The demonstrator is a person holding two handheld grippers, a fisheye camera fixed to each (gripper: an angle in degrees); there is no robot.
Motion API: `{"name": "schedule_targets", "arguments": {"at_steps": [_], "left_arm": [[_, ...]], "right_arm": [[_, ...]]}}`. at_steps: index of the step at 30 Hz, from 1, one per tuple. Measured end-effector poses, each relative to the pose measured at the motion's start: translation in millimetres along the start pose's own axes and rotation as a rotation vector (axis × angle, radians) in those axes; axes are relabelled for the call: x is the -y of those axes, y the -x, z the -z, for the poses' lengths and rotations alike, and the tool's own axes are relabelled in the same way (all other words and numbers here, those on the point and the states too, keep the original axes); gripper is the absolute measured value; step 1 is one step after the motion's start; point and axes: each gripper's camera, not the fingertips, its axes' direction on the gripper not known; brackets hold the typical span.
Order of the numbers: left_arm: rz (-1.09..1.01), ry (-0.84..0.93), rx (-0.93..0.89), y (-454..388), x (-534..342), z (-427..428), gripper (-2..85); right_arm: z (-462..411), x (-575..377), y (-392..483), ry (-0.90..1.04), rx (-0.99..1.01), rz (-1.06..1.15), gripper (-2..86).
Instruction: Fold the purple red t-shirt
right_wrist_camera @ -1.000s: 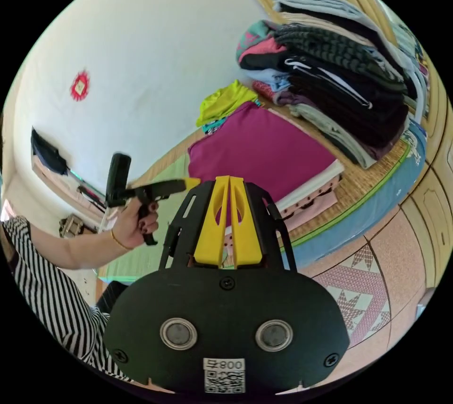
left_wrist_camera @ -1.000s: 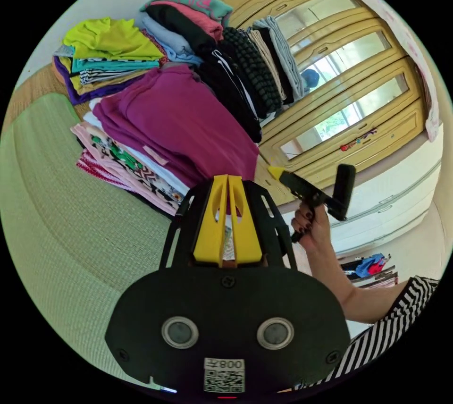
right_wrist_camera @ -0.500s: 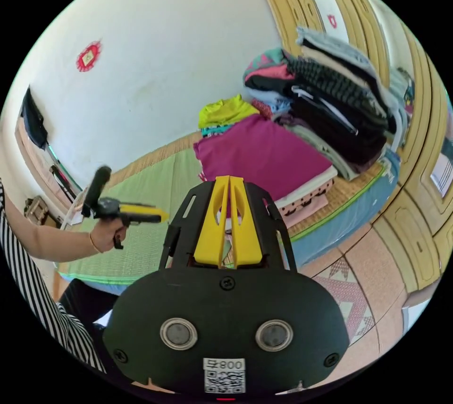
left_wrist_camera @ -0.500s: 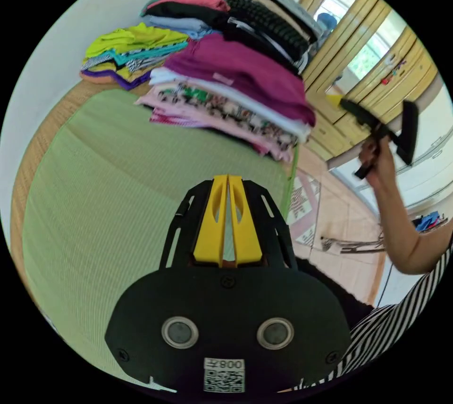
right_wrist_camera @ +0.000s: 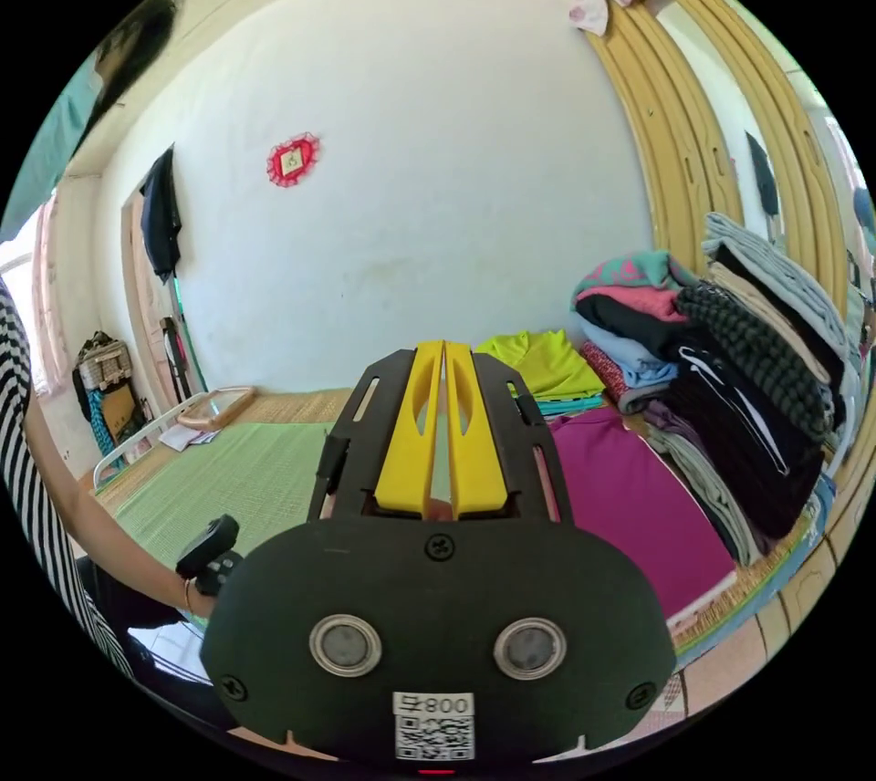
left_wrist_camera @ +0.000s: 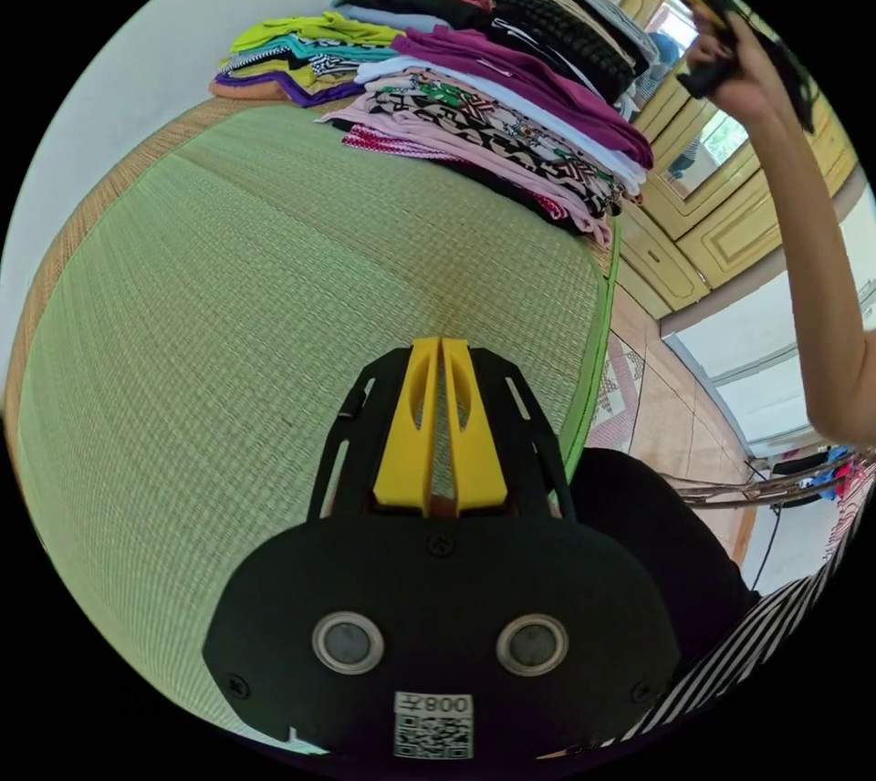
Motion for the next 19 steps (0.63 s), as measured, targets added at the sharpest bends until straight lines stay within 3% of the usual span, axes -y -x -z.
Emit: {"name": "schedule_targets", "arguments": {"at_steps": [9, 19], "left_arm": [[-0.074, -0.026, 0.164, -29.0, -36.5, 51.1, 0.4], [-0.046, -0.033, 0.091, -15.8, -64.8, 123.0, 0.4]], "right_arm": [[-226.2, 24.6, -56.8, 0.264, 0.024, -0.079, 7.4], [-427.2, 36.9, -143.2, 0.502, -0.125, -0.199, 9.2]]}}
